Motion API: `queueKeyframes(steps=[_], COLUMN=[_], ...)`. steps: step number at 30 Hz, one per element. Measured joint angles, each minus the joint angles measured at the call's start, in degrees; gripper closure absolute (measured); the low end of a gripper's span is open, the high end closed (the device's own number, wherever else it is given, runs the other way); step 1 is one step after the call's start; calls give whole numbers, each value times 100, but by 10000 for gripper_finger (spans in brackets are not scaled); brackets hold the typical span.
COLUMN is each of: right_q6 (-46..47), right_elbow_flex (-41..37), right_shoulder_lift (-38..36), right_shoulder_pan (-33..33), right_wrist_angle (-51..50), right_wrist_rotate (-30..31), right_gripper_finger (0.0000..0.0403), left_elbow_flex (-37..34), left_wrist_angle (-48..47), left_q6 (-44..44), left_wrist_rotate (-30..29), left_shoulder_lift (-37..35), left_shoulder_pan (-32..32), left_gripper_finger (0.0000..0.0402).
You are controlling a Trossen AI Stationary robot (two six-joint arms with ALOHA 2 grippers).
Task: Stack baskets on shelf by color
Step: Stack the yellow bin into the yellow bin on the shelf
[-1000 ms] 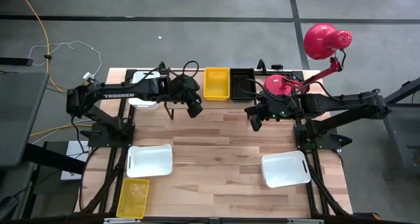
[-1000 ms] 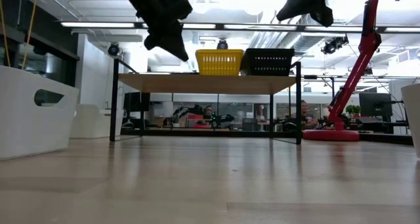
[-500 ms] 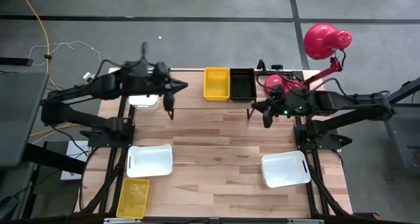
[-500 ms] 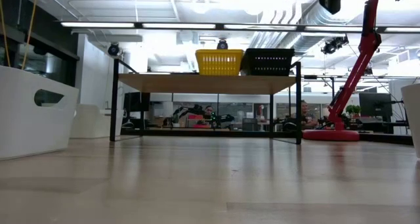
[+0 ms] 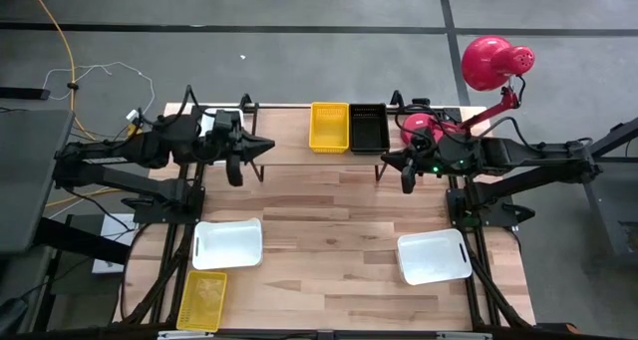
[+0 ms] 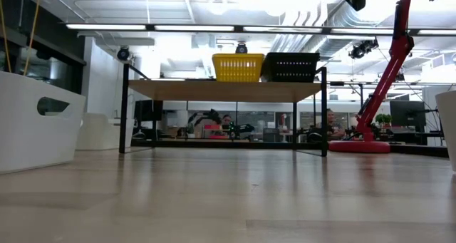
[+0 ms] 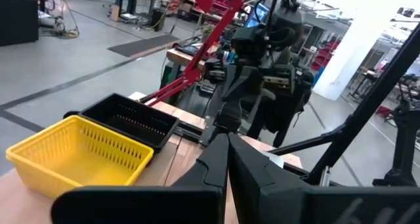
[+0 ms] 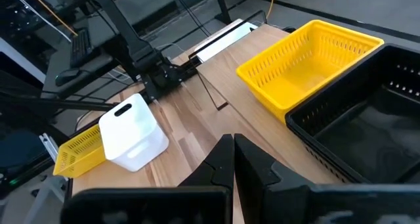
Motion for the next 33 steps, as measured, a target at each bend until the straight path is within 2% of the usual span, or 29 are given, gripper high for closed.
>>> queueKeyframes(steps=[3,6,12,19,24,28,33], right_q6=[23,24,-3,-118,-125,-122,-81], right_elbow_flex=[0,0,0,0,0,0,0], right_shoulder_lift=[0,0,2,2,4,4,2], right_shoulder_pan=[0,0,0,0,-2,-4,-2], right_wrist_angle=[0,0,-4,-34,-48,-66,-144], right_wrist_rotate=[0,0,0,64,283,453,516], right_gripper_finger=[403,403,403,403,403,403,403], left_elbow_flex=[0,0,0,5,9,378,1085], left_wrist_angle=[-40,-69,-97,-78,-212,-1375,-3446], left_q6=[-20,-411,-1337,-2421,-3163,-3266,-2494], left_wrist_rotate=[0,15,751,1599,2314,2821,2796], left_shoulder_lift=[-1,-1,-1,223,570,991,1656], left_shoulder_pan=[0,0,-176,-1051,-1883,-2631,-3643], left_gripper_finger=[400,388,316,209,175,174,174])
